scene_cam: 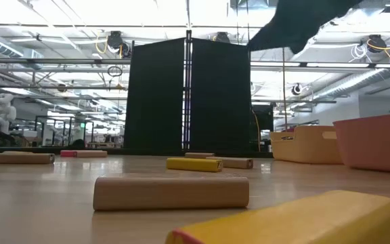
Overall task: Sort blocks
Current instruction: Put the red block into the orange bin
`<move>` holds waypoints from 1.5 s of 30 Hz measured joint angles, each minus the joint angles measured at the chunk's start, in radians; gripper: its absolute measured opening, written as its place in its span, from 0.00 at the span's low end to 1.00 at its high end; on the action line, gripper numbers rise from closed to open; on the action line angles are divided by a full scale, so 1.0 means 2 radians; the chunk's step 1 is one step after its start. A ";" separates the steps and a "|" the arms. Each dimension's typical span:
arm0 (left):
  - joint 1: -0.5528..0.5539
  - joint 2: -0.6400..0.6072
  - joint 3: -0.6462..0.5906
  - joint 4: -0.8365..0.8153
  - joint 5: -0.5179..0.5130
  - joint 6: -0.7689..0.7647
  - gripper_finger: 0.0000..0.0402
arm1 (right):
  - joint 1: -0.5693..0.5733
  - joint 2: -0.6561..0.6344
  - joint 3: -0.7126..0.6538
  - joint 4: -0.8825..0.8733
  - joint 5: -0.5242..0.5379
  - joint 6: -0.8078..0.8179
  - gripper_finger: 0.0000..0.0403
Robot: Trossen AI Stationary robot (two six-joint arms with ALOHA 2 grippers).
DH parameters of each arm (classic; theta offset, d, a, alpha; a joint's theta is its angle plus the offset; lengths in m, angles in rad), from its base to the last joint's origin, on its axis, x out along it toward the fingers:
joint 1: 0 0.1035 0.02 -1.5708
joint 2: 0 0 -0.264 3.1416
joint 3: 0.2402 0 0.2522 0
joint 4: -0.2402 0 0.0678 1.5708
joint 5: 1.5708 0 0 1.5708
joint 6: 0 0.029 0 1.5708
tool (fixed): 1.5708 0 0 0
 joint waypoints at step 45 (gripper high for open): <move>0.012 0.043 -0.077 0.113 0.132 0.056 0.53 | -0.054 0.094 -0.002 0.091 -0.155 -0.018 0.00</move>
